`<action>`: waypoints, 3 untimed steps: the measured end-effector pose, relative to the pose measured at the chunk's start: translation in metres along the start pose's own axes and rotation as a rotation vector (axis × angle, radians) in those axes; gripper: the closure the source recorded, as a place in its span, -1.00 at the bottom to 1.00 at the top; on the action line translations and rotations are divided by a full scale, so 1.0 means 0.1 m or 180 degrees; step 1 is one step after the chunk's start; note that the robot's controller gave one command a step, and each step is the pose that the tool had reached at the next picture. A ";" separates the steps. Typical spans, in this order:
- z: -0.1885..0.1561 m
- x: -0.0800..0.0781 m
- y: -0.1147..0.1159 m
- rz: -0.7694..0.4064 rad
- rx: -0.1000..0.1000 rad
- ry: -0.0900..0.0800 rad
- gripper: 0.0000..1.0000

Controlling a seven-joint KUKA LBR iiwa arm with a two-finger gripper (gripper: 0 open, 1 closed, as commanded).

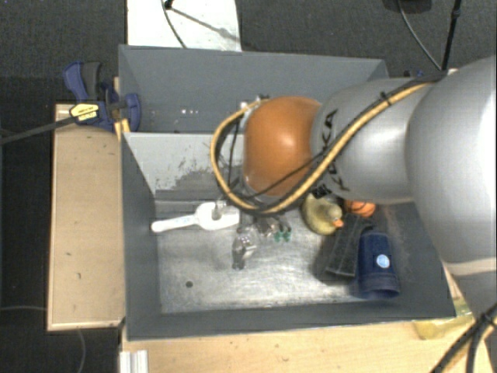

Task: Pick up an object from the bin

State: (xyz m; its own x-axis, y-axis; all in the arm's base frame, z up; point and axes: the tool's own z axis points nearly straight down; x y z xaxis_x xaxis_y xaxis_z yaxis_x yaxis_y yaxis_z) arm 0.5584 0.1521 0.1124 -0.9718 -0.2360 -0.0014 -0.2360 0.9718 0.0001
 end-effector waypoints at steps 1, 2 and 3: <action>0.38 -0.34 0.12 0.0541 -0.0004 -0.0018 1.00; 0.38 -0.34 0.12 0.0545 -0.0004 -0.0018 1.00; -0.98 -0.30 0.11 0.0691 -0.0002 -0.0007 1.00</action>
Offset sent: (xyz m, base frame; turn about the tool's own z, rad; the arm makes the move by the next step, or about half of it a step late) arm 0.0000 0.0000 0.0000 0.0000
